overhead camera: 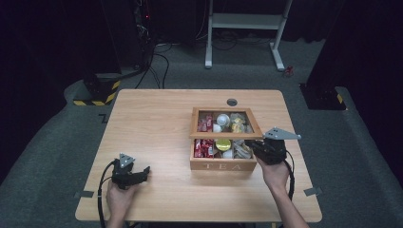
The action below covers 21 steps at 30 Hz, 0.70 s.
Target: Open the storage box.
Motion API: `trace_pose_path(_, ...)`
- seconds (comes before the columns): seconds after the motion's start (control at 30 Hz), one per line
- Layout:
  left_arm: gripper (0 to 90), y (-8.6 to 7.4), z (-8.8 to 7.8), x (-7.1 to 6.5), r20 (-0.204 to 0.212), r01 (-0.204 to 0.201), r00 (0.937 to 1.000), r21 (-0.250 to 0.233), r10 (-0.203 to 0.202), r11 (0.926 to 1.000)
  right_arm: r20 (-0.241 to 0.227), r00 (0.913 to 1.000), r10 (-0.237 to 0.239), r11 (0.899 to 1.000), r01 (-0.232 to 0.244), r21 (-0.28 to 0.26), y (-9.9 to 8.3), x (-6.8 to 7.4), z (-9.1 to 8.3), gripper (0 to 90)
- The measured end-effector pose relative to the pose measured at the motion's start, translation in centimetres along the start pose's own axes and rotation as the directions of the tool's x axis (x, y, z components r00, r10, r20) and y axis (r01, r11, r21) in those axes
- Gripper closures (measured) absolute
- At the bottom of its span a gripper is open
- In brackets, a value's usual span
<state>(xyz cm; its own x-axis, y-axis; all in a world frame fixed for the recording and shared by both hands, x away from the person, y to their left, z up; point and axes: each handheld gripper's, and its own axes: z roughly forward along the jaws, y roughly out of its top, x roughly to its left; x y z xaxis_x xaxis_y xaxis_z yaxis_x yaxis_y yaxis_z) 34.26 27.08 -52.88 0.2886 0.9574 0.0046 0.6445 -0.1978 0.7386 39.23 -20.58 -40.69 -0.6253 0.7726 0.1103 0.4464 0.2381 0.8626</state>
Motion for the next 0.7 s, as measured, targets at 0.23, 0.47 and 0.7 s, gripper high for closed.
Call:
trace_pose_path(0.23, 18.5, 0.0, 0.0, 0.0, 0.002, -0.005, 1.0000, 0.003, 0.005, 1.0000, 0.002, 1.0000, 0.008, 1.000, -0.008, -0.011, 0.9, -0.4, -0.1, 89.7)
trace_pose_path(0.47, 18.4, 0.0, 0.0, -0.1, 0.002, -0.004, 1.0000, 0.004, 0.004, 1.0000, -0.001, 0.9999, 0.016, 1.000, -0.016, -0.019, 1.9, -0.8, 0.0, 89.6)
trace_pose_path(0.7, 18.1, 0.0, 0.0, -0.1, 0.009, 0.000, 1.0000, 0.001, 0.000, 1.0000, -0.002, 0.9997, 0.024, 1.000, -0.024, -0.013, 2.5, -1.2, 0.2, 89.3)
